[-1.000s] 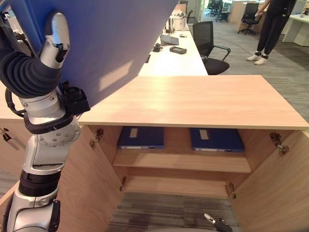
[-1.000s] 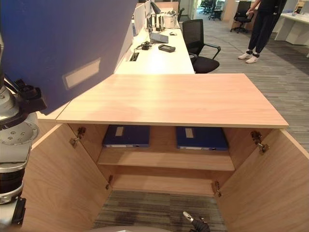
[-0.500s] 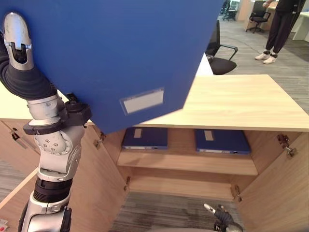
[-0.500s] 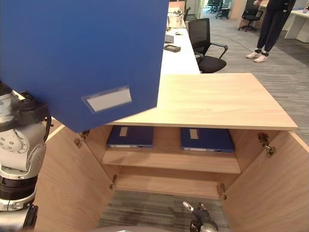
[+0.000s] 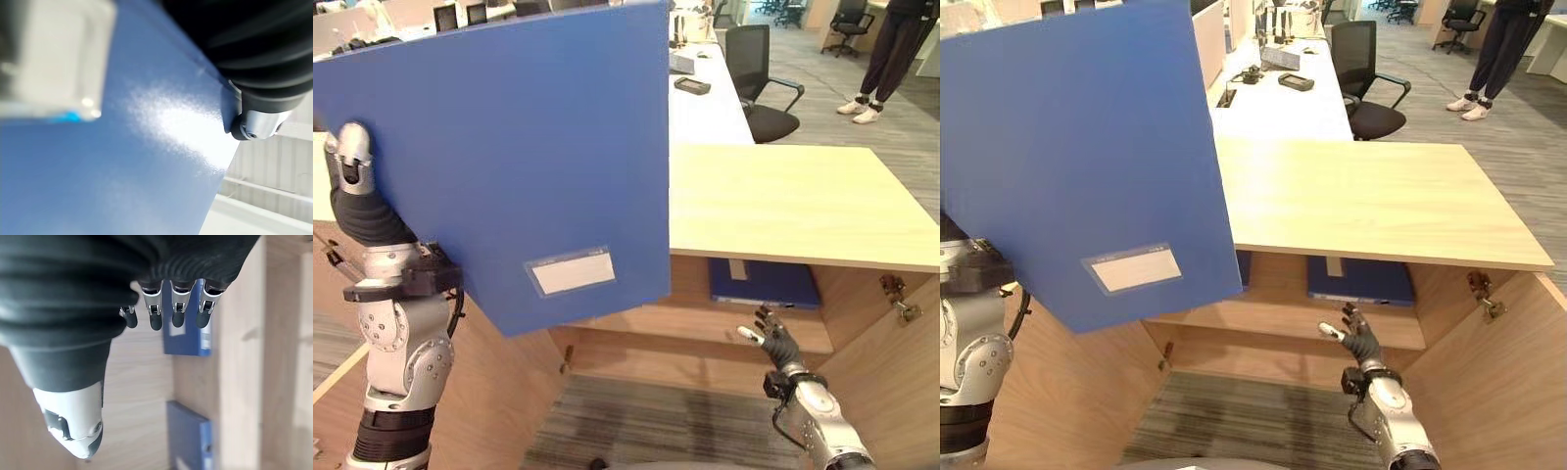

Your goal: Put the empty folder in the office cabinet

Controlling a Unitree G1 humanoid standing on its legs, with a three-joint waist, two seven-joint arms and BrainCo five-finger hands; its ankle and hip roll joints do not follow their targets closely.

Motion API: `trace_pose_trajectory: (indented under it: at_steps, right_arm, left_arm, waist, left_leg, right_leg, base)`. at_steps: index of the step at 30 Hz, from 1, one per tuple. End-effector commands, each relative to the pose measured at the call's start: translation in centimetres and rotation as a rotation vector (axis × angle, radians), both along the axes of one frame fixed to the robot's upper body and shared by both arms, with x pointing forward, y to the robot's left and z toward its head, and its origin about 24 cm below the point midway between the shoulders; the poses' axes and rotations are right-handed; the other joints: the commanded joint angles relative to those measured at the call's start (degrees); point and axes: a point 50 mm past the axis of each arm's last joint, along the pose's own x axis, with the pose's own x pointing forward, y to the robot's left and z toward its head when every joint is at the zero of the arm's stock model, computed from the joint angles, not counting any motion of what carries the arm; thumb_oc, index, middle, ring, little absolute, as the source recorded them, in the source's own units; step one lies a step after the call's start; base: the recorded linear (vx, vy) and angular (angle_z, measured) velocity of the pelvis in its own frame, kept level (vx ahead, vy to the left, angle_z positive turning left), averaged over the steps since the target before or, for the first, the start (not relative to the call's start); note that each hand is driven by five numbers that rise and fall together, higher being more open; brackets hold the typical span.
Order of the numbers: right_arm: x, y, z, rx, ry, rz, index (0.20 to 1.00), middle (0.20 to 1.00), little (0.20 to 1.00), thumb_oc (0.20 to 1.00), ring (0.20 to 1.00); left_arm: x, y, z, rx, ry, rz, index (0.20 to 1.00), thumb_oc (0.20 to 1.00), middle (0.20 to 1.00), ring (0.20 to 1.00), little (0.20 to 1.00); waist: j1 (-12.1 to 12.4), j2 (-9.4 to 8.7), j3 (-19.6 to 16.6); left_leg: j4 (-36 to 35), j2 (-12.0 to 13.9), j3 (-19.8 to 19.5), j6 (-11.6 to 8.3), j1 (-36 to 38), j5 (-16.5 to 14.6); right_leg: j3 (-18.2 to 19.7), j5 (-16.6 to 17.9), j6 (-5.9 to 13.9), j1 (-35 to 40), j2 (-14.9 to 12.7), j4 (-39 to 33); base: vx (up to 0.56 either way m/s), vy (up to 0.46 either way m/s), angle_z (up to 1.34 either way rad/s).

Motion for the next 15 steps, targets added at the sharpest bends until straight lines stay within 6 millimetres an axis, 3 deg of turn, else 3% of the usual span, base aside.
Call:
trace_pose_trajectory:
  at_steps: [1,4,6,7,15]
  right_arm:
    - [2.9,0.9,5.6,0.039,-0.279,0.128,1.0,1.0,1.0,1.0,1.0]
    - [3.3,2.6,8.5,0.096,-0.391,0.246,1.0,1.0,1.0,1.0,1.0]
    - [3.3,3.1,9.0,0.117,-0.412,0.28,1.0,1.0,1.0,1.0,1.0]
    - [3.2,4.6,10.3,0.166,-0.456,0.374,1.0,1.0,1.0,1.0,1.0]
    - [2.8,8.5,13.5,0.285,-0.569,0.61,1.0,1.0,1.0,1.0,1.0]
  left_arm:
    - [0.2,0.6,2.5,0.043,-0.103,-0.003,0.2,0.2,0.2,0.2,0.2]
    - [0.2,0.6,2.1,0.051,-0.087,0.011,0.2,0.2,0.2,0.2,0.2]
    - [0.2,0.6,1.9,0.05,-0.082,0.008,0.2,0.2,0.2,0.2,0.2]
    - [0.2,0.5,1.4,0.054,-0.06,0.006,0.2,0.2,0.2,0.2,0.2]
    - [0.5,-0.4,0.8,0.092,-0.039,-0.023,0.2,0.2,0.2,0.2,0.2]
  waist:
    - [0.6,-1.07,0.56]
    - [0.36,-1.2,0.7]
    - [0.28,-1.22,0.76]
    - [0.15,-1.2,0.84]
    - [-0.16,-1.31,0.72]
  left_leg:
    - [0.19,0.2,-1.26,-0.27,5.5,-8.24]
    - [0.19,0.26,-1.05,-0.15,5.59,-8.29]
    - [0.19,0.32,-0.98,-0.14,5.65,-8.32]
    - [0.19,0.37,-0.85,-0.11,5.78,-8.35]
    - [0.19,0.52,-0.53,-0.14,5.9,-8.33]
  right_leg:
    - [0.73,2.75,2.78,-3.76,-1.18,0.76]
    - [0.96,2.73,2.79,-3.91,-1.19,0.93]
    - [1.0,2.7,2.78,-3.87,-1.19,0.97]
    - [1.13,2.67,2.74,-3.83,-1.17,1.02]
    - [1.46,2.66,2.74,-3.98,-1.21,1.08]
  base:
    - [0.0,0.0,0.0]
    - [0.0,0.0,0.0]
    - [0.01,0.003,-0.02]
    - [0.01,0.005,-0.05]
    - [0.01,0.002,-0.02]
